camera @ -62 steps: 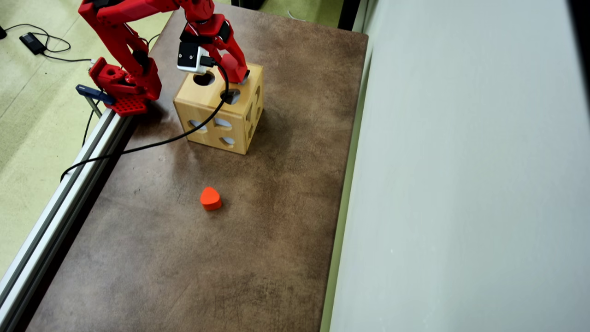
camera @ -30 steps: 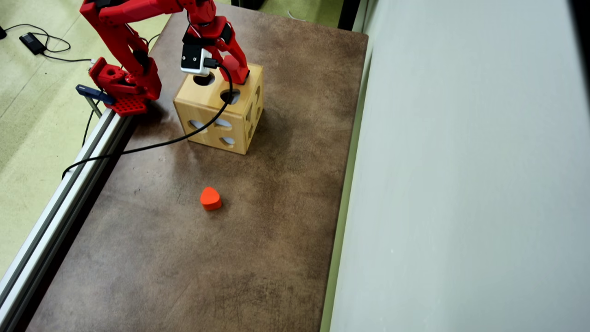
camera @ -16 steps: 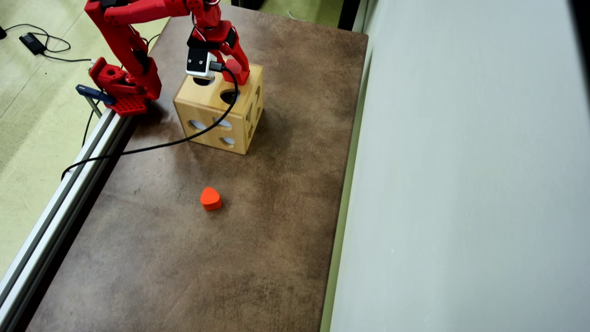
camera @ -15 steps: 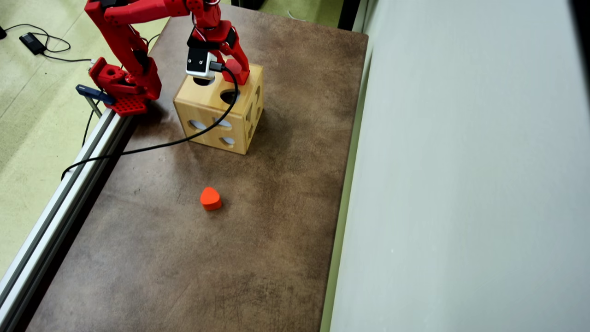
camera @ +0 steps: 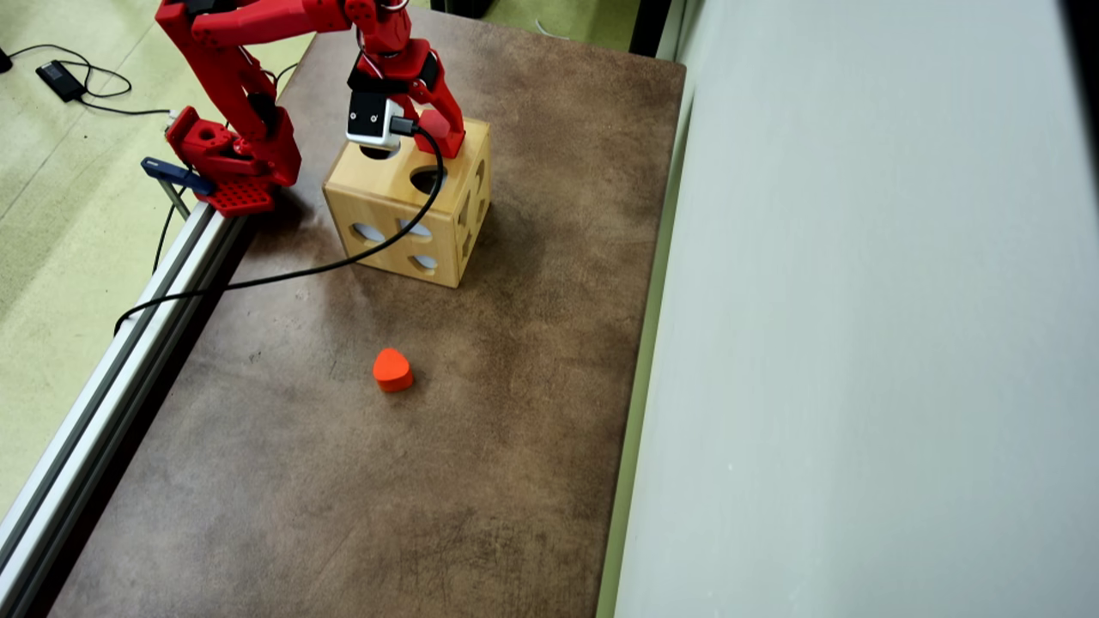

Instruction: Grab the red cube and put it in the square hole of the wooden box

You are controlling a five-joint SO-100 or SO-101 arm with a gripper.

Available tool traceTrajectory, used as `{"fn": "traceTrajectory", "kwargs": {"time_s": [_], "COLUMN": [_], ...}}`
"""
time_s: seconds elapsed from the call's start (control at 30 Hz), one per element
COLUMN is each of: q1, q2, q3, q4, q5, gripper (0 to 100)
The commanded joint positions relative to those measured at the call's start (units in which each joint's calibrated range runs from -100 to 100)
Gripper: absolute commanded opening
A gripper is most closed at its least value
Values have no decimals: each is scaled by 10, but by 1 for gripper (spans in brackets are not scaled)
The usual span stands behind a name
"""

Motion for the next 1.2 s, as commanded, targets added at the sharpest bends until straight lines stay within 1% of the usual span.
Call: {"fn": "traceTrajectory", "kwargs": {"time_s": [0.0,0.13,0.43,0.5,0.63,0.67,0.77,1.0,1.17], "q1": [-3,2,3,3,3,3,4,4,4], "q2": [-12,-41,-275,-312,-375,-387,-416,-458,-531], "q3": [21,18,-19,-17,-11,-11,-9,-7,66], "q4": [-15,-15,-14,-7,-5,-5,1,117,135], "q5": [4,4,5,5,5,5,6,5,5], "gripper": [26,27,25,20,1,0,3,2,2]}}
